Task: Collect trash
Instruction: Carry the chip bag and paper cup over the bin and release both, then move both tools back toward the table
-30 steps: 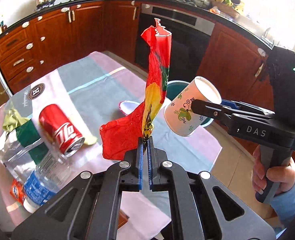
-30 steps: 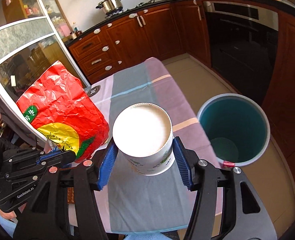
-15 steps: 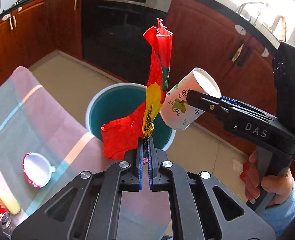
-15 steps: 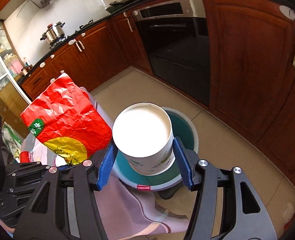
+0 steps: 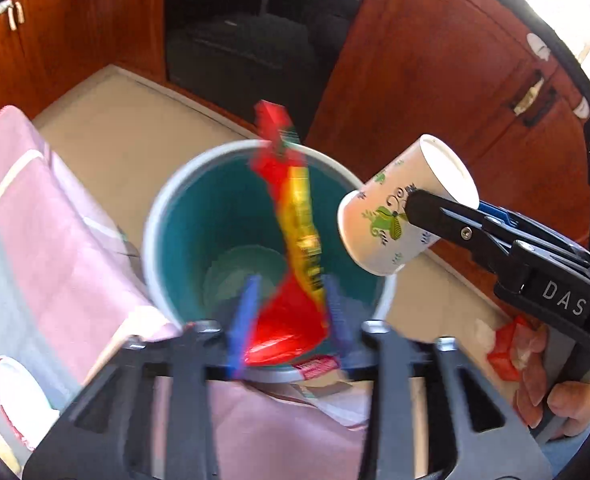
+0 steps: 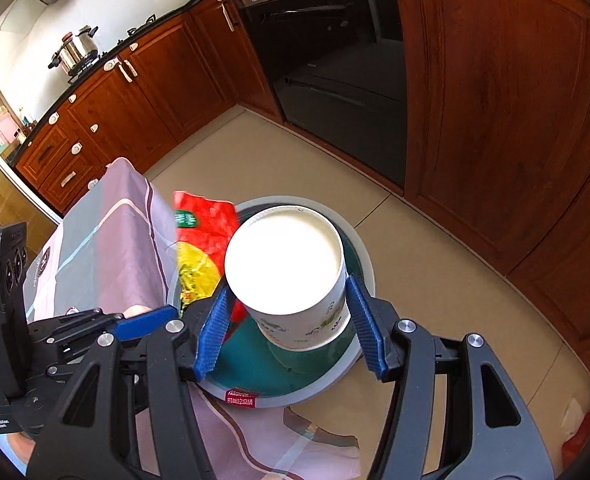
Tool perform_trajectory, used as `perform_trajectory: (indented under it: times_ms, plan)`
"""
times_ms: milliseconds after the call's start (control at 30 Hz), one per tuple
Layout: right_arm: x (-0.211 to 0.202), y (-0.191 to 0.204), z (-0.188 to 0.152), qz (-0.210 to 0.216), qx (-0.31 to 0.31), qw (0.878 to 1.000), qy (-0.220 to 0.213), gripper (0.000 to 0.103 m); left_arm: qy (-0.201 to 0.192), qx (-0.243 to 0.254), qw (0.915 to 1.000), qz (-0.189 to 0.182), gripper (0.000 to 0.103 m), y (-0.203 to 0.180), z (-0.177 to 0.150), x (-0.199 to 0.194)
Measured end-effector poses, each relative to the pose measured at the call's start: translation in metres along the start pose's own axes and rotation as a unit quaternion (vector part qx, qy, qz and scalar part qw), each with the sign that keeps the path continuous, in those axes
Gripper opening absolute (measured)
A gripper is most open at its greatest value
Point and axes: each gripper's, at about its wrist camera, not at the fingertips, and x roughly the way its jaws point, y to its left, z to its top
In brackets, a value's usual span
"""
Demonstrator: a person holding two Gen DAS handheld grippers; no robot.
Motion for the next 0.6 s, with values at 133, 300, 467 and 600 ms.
perform_trajectory:
  times_ms: [133,300,467,600]
  plan:
    - [0.011,0.008,0.003,-0.001,-0.002,1.000,0.008,0.055,-0.004,-0.014,0.9997,0.021,0.066,0.013,-0.005,-0.008]
    - [0.018,0.013,0.001,-0.006,0.000,1.000,0.019,0.078,-0.001,-0.035,0.9990,0.026,0.070,0.024,-0.010,-0.018]
    - [0.013,0.015,-0.001,-0.008,0.012,1.000,0.022,0.085,-0.006,-0.049,0.9985,0.024,0.075,0.025,-0.014,-0.034]
    - [0.002,0.020,-0.004,-0.012,0.010,1.000,0.019,0.085,-0.016,-0.045,0.9984,0.031,0.080,0.027,-0.026,-0.050]
